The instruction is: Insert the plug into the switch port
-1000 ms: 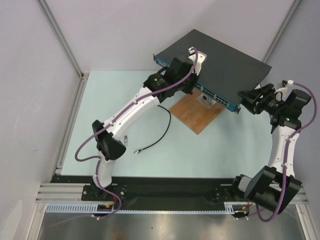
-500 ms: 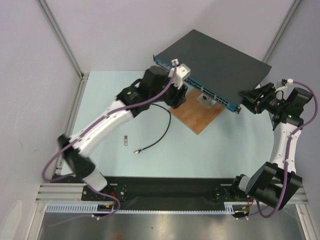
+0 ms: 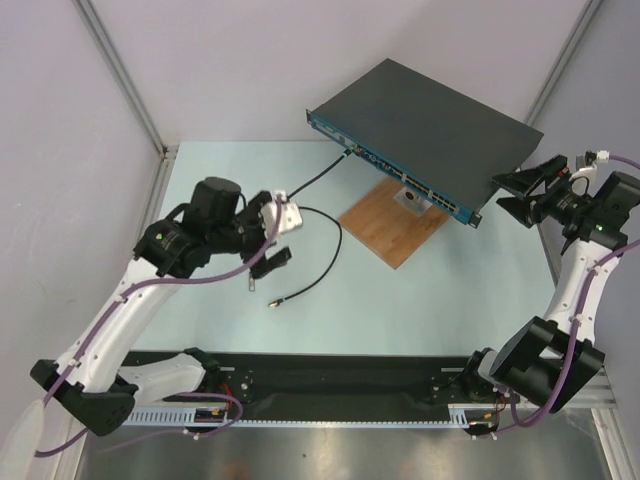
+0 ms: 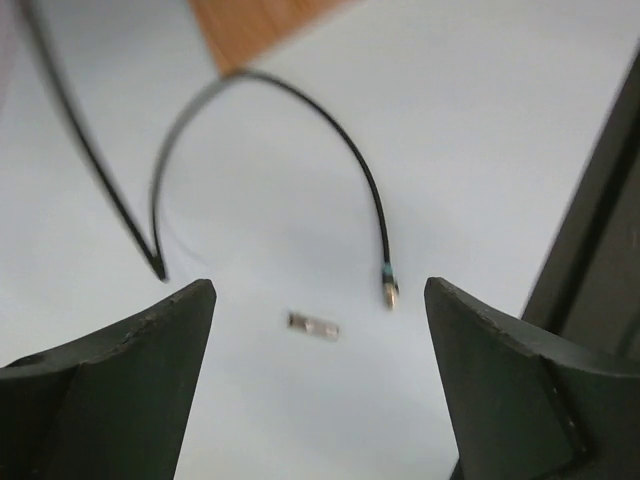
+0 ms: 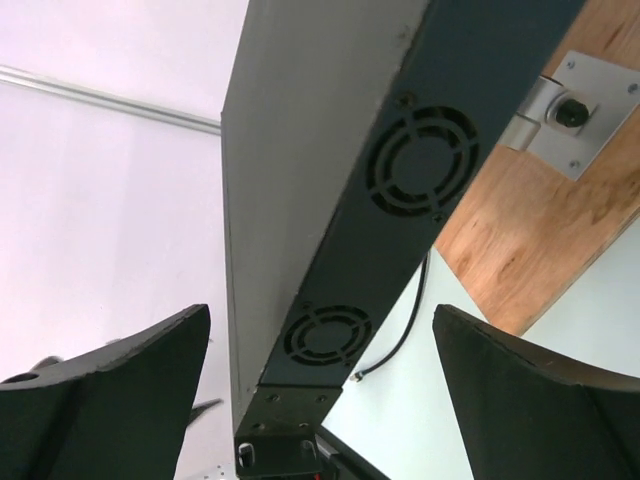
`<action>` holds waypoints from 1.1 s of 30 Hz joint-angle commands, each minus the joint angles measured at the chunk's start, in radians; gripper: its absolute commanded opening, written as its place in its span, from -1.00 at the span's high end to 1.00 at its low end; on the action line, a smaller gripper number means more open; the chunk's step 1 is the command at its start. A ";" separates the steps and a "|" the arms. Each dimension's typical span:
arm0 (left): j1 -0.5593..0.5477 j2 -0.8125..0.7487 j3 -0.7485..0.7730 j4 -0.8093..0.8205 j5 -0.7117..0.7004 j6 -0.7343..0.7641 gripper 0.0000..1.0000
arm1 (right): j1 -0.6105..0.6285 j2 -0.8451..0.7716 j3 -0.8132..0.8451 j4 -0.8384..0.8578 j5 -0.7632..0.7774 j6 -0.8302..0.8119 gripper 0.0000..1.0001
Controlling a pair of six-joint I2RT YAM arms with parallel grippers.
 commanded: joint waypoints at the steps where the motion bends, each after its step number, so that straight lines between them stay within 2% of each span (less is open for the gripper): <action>1: 0.012 -0.007 -0.068 -0.261 0.047 0.363 -0.83 | -0.024 0.020 0.086 -0.122 -0.057 -0.157 -1.00; 5: 0.027 0.010 -0.140 -0.353 -0.036 0.550 -0.82 | -0.055 0.051 0.160 -0.307 -0.089 -0.304 -0.99; 8: 0.078 0.013 -0.234 -0.326 -0.042 0.751 -0.75 | -0.080 0.067 0.195 -0.407 -0.111 -0.396 -0.99; 9: 0.096 0.008 -0.256 -0.318 -0.028 0.903 -0.74 | -0.084 0.067 0.200 -0.421 -0.119 -0.407 -0.99; 12: 0.155 0.013 -0.330 -0.252 0.011 1.154 -0.75 | -0.098 0.067 0.213 -0.460 -0.128 -0.433 -0.99; 15: 0.164 0.102 -0.339 -0.209 0.021 1.274 -0.78 | -0.106 0.070 0.227 -0.479 -0.143 -0.441 -0.99; 20: 0.169 0.325 -0.241 -0.203 0.007 1.348 -0.81 | -0.121 0.077 0.241 -0.522 -0.148 -0.472 -0.99; 23: 0.173 0.402 -0.230 -0.182 -0.013 1.414 -0.76 | -0.133 0.082 0.244 -0.556 -0.145 -0.504 -0.99; 33: 0.216 0.530 -0.276 -0.040 -0.076 1.491 -0.72 | -0.156 0.133 0.262 -0.639 -0.140 -0.575 -0.99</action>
